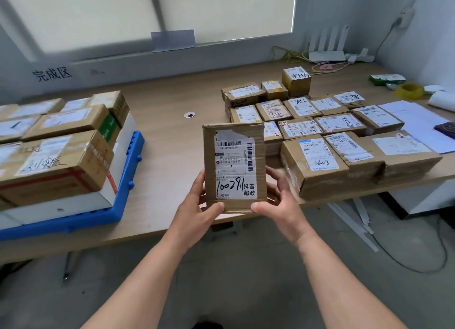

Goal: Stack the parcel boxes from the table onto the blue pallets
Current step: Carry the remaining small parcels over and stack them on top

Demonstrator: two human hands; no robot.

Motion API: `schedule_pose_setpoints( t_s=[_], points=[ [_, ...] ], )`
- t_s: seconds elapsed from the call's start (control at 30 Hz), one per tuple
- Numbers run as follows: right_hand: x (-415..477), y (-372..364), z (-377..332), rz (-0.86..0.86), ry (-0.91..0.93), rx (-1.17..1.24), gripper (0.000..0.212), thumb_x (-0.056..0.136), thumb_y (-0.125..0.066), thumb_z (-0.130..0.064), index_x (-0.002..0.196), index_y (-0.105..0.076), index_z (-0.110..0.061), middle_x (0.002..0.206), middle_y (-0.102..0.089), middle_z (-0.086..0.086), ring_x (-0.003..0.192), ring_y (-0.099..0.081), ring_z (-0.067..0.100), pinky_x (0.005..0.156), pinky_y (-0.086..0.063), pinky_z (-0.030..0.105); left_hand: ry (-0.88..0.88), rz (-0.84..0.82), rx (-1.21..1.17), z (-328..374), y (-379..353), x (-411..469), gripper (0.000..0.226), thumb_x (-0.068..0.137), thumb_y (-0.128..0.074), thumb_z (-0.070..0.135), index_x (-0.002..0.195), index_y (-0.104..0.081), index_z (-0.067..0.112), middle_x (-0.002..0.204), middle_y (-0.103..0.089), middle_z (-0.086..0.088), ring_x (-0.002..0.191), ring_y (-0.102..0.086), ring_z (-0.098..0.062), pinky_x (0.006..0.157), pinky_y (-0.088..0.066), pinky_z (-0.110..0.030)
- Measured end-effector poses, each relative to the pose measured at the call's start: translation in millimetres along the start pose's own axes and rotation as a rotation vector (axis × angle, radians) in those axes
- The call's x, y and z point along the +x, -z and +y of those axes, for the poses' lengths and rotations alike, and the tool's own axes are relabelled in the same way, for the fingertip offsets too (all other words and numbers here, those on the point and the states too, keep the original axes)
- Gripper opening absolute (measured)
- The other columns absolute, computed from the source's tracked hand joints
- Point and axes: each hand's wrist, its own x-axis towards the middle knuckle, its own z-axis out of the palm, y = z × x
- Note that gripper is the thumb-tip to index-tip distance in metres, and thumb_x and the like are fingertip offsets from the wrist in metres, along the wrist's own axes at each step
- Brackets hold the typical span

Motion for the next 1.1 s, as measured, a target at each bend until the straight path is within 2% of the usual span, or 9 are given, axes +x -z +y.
schedule_pose_setpoints(
  t_s=[0.1,0.27,0.33,0.47,0.6,0.8,0.97,1.1],
  points=[
    [-5.4,-10.2,-14.5,0.029,0.066,-0.003,0.081,0.057,-0.074,-0.032,0.129,-0.04,-0.043,0.116,-0.064,0.003,0.106,-0.064,0.017,0.095,-0.052,0.04,-0.047,0.023,0.006,6.7,10.1,-6.9,0.079,0.09,-0.061,0.016,0.146,-0.013,0.043,0.111,-0.054,0.027,0.105,-0.055,0.004,0.077,-0.046,-0.008],
    [-8.9,-34.1,-43.5,0.048,0.148,-0.042,0.077,0.057,-0.075,-0.036,0.125,-0.041,-0.043,0.116,-0.062,-0.005,0.108,-0.063,0.015,0.095,-0.052,0.037,-0.128,0.056,-0.005,11.3,40.9,-14.0,0.076,0.091,-0.06,0.018,0.143,-0.013,0.046,0.107,-0.053,0.027,0.1,-0.056,0.007,0.073,-0.045,-0.002],
    [-9.2,-50.5,-55.5,0.044,0.175,-0.056,0.075,0.057,-0.075,-0.036,0.125,-0.043,-0.042,0.115,-0.063,-0.006,0.108,-0.063,0.012,0.092,-0.054,0.035,-0.152,0.055,0.004,11.7,61.9,-19.2,0.075,0.09,-0.061,0.02,0.141,-0.013,0.048,0.109,-0.054,0.026,0.103,-0.056,0.004,0.078,-0.047,-0.007],
    [-7.0,-97.8,-75.3,0.002,0.183,0.005,0.073,0.055,-0.075,-0.035,0.12,-0.046,-0.046,0.11,-0.067,-0.003,0.103,-0.065,0.014,0.08,-0.055,0.029,-0.182,0.054,-0.024,5.5,120.1,-36.5,0.07,0.088,-0.061,0.029,0.14,-0.019,0.049,0.117,-0.057,0.015,0.111,-0.057,-0.005,0.095,-0.05,-0.028],
    [-4.1,-155.9,-91.7,-0.073,0.189,0.021,0.07,0.058,-0.077,-0.029,0.118,-0.045,-0.047,0.109,-0.068,0.0,0.102,-0.066,0.014,0.08,-0.056,0.028,-0.192,0.132,-0.022,-8.0,187.7,-59.6,0.076,0.076,-0.053,0.051,0.145,-0.021,0.042,0.128,-0.052,0.007,0.115,-0.054,-0.007,0.096,-0.048,-0.029],
    [3.7,-242.6,-113.3,-0.15,0.192,0.037,0.063,0.063,-0.069,-0.016,0.116,-0.044,-0.041,0.102,-0.069,0.0,0.093,-0.068,0.008,0.07,-0.054,0.018,-0.203,0.312,0.119,-46.0,275.6,-83.4,0.073,0.082,-0.049,0.068,0.145,-0.025,0.041,0.135,-0.052,0.005,0.118,-0.053,-0.009,0.098,-0.048,-0.036],
    [13.3,-309.6,-122.9,-0.207,0.193,0.044,0.06,0.065,-0.066,-0.015,0.115,-0.045,-0.039,0.101,-0.07,0.001,0.091,-0.068,0.007,0.067,-0.053,0.015,-0.221,0.453,0.234,-72.2,338.8,-102.5,0.073,0.082,-0.047,0.058,0.147,-0.028,0.031,0.139,-0.048,0.002,0.124,-0.047,-0.009,0.1,-0.046,-0.04],
    [20.1,-360.1,-124.9,-0.236,0.199,0.037,0.06,0.064,-0.064,-0.015,0.116,-0.045,-0.039,0.094,-0.073,-0.002,0.09,-0.068,0.007,0.066,-0.053,0.016,-0.237,0.521,0.43,-95.0,383.5,-110.1,0.068,0.089,-0.058,0.044,0.147,-0.027,0.026,0.142,-0.045,0.001,0.128,-0.043,-0.012,0.102,-0.044,-0.039]
  ],
)
